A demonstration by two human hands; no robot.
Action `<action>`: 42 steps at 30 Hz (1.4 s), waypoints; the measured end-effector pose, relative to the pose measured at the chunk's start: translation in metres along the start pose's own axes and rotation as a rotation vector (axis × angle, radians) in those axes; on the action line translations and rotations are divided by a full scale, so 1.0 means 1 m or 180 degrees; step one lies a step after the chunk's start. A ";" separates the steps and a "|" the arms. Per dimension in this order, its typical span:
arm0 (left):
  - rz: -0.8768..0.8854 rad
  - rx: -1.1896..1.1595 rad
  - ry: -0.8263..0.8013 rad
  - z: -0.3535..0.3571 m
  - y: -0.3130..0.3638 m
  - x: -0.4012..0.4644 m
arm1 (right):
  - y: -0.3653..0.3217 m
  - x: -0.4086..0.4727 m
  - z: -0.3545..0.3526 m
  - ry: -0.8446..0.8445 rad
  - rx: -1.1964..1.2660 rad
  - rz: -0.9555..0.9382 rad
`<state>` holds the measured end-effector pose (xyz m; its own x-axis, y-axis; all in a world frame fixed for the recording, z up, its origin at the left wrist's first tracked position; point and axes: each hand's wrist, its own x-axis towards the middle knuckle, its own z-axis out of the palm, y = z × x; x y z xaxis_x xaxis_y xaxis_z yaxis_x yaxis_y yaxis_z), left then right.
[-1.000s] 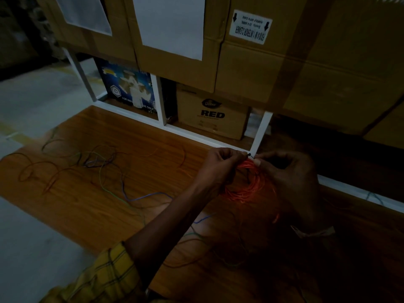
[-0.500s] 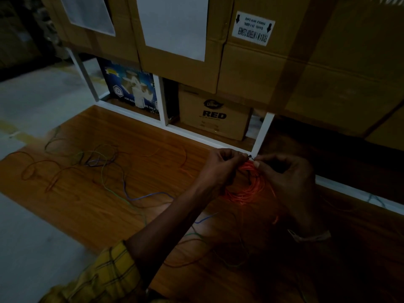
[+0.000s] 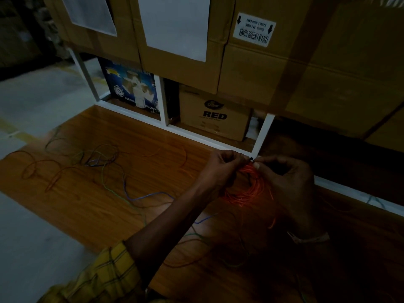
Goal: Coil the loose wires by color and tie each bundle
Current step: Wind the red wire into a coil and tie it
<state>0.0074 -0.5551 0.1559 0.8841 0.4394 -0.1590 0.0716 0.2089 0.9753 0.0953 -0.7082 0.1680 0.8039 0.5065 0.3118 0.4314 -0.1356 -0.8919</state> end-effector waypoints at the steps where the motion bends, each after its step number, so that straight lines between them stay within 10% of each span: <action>1: 0.0005 -0.0004 -0.0012 0.000 0.000 0.000 | 0.001 0.000 0.000 0.0002 0.0013 0.0029; 42: 0.0214 0.0046 -0.0223 -0.001 -0.010 0.001 | 0.010 -0.010 -0.010 0.0064 0.0542 0.0801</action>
<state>0.0069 -0.5563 0.1462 0.9172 0.3897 -0.0826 0.0173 0.1681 0.9856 0.0954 -0.7228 0.1594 0.8854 0.4580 0.0790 0.1442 -0.1090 -0.9835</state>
